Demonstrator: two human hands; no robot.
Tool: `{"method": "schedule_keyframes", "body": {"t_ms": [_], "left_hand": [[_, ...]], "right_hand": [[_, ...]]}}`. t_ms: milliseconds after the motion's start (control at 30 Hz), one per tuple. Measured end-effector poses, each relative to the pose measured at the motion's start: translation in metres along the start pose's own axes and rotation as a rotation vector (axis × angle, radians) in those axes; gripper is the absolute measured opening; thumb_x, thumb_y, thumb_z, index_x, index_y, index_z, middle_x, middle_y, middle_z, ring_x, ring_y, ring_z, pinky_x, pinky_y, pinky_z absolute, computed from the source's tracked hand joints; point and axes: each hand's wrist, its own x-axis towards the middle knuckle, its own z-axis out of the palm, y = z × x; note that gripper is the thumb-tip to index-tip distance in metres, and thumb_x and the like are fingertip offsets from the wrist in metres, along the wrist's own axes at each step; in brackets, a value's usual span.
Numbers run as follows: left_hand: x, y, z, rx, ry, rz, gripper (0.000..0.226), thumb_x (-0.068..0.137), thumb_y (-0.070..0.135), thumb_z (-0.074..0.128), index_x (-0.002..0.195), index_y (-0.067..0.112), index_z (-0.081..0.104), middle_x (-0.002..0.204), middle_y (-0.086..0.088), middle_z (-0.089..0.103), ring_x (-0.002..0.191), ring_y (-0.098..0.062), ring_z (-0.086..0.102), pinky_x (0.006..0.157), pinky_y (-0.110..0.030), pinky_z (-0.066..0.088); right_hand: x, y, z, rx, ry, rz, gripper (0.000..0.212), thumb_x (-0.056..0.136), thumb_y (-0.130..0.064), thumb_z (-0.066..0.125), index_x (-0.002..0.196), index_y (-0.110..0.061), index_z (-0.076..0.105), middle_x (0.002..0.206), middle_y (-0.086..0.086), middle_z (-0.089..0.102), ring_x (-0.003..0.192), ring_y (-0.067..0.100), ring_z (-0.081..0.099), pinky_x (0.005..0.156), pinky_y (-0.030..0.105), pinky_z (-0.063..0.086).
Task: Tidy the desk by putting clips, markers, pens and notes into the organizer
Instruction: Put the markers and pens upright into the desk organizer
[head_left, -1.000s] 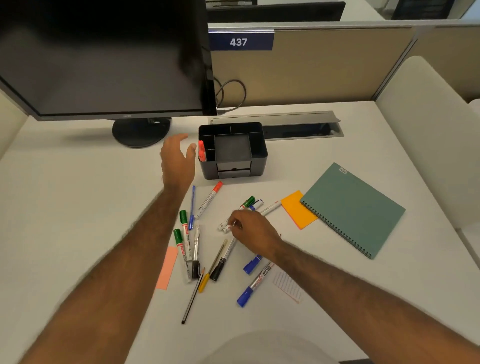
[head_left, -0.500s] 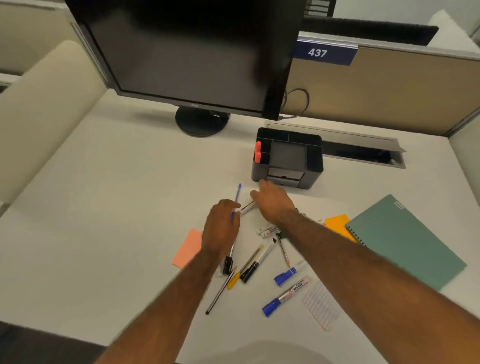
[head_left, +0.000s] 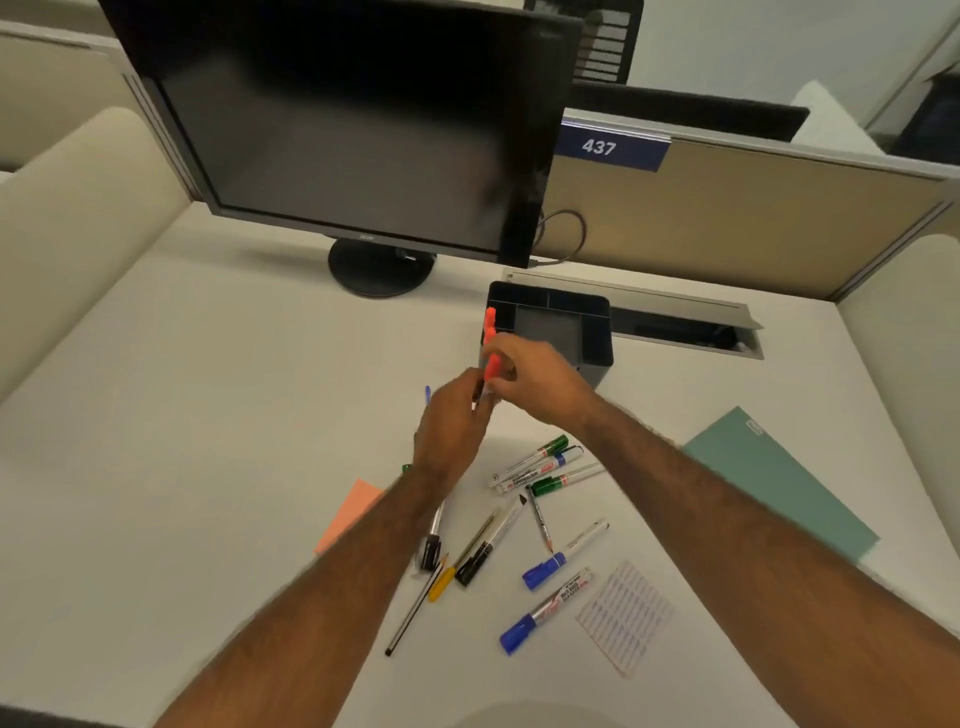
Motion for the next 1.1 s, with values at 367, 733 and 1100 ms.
{"method": "schedule_keyframes", "body": {"t_ms": [367, 733, 1100], "left_hand": [[0.105, 0.058, -0.021, -0.211, 0.179, -0.054, 0.014, 0.096, 0.027, 0.063, 0.096, 0.013, 0.066, 0.085, -0.001, 0.067, 0.073, -0.006, 0.062, 0.060, -0.005, 0.045], [0.100, 0.035, 0.011, -0.027, 0.069, -0.149, 0.022, 0.095, 0.030, 0.063, 0.104, 0.011, 0.067, 0.088, -0.001, 0.067, 0.080, -0.015, 0.062, 0.067, -0.021, 0.043], [0.029, 0.012, 0.000, 0.016, 0.039, -0.008, 0.027, 0.098, 0.026, 0.057, 0.123, 0.016, 0.062, 0.127, -0.001, 0.061, 0.113, -0.016, 0.058, 0.099, -0.032, 0.048]], "right_hand": [[-0.055, 0.037, -0.022, 0.114, 0.288, 0.196, 0.012, 0.094, -0.025, 0.060, 0.103, -0.022, 0.066, 0.090, -0.008, 0.066, 0.079, 0.006, 0.061, 0.072, 0.022, 0.051], [-0.111, 0.079, 0.028, 0.088, 0.159, 0.340, 0.004, 0.091, -0.023, 0.062, 0.092, -0.027, 0.064, 0.087, -0.009, 0.066, 0.077, 0.007, 0.059, 0.064, 0.024, 0.048], [-0.156, 0.088, 0.039, -0.149, -0.044, 0.254, 0.019, 0.095, -0.020, 0.056, 0.111, -0.027, 0.065, 0.113, -0.006, 0.062, 0.098, 0.010, 0.056, 0.079, 0.023, 0.045]]}}
